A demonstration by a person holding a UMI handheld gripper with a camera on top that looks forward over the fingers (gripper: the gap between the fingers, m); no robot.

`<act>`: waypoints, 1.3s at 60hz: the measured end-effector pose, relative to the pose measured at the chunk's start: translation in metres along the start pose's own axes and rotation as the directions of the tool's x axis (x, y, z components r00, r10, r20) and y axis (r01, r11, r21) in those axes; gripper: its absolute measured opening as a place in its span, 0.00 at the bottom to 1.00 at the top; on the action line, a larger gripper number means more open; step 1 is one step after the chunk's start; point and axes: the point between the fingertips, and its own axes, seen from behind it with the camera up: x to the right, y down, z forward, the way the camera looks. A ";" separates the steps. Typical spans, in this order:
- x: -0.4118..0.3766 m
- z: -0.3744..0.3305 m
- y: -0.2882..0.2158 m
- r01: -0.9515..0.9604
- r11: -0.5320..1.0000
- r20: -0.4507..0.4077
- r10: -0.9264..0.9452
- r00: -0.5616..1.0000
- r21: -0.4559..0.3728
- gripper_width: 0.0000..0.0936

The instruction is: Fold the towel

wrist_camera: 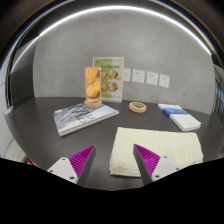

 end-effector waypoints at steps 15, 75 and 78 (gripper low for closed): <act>0.012 0.062 0.015 0.073 0.997 0.044 -0.071 0.996 -0.038 0.46; 0.314 0.016 0.026 -0.180 0.984 -0.325 0.165 0.931 -0.015 0.04; 0.313 0.009 0.023 -0.190 0.981 -0.337 0.170 0.926 -0.030 0.16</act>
